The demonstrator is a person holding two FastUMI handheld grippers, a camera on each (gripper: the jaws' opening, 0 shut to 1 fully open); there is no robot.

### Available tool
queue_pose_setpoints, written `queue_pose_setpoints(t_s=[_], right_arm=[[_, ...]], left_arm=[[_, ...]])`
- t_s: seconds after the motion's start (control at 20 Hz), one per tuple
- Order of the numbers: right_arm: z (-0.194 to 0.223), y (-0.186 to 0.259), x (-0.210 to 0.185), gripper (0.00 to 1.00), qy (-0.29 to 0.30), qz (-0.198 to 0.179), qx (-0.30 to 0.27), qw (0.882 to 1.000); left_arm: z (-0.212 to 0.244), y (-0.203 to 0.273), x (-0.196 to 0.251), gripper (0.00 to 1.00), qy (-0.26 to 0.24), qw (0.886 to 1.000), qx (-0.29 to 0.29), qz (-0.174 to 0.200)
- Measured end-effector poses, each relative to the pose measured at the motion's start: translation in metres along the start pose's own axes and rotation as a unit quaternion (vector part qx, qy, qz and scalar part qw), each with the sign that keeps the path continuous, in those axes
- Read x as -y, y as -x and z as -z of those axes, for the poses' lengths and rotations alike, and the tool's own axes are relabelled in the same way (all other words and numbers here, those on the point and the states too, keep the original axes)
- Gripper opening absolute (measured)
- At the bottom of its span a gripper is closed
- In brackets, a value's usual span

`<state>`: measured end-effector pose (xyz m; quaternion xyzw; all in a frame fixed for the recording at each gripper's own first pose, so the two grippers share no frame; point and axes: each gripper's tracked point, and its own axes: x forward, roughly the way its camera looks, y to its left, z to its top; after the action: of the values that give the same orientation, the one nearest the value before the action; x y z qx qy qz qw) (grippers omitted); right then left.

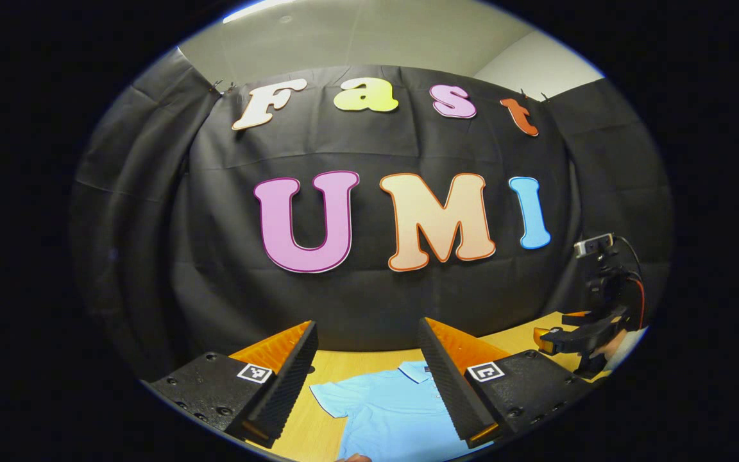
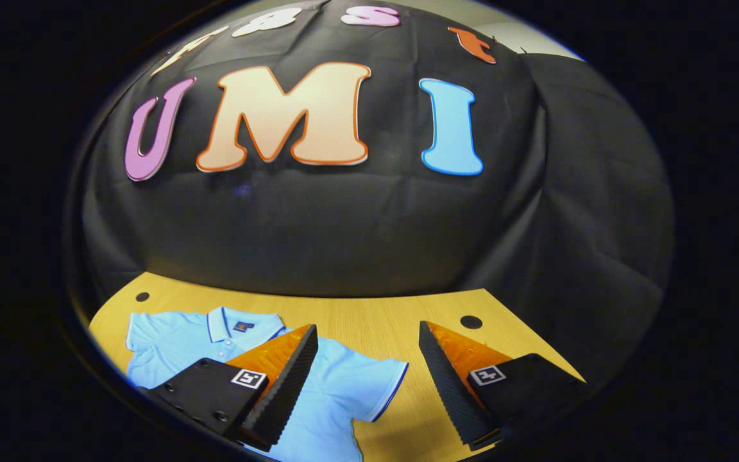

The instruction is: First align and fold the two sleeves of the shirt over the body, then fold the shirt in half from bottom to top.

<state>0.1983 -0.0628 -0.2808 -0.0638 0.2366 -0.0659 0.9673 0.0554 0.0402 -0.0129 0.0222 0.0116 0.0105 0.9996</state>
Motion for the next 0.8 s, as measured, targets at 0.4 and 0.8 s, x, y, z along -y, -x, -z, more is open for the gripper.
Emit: queue_pose_setpoints(t_s=[0.4,0.8], right_arm=[[0.098,-0.066,0.016,0.98,0.007,0.031,-0.115,0.993],[0.145,-0.085,0.017,1.00,-0.014,0.040,-0.176,0.983]], left_arm=[[0.023,-0.025,-0.014,0.94,-0.008,1.000,-0.024,-0.006],[0.034,-0.036,-0.022,0.93,-0.011,0.999,-0.034,-0.008]])
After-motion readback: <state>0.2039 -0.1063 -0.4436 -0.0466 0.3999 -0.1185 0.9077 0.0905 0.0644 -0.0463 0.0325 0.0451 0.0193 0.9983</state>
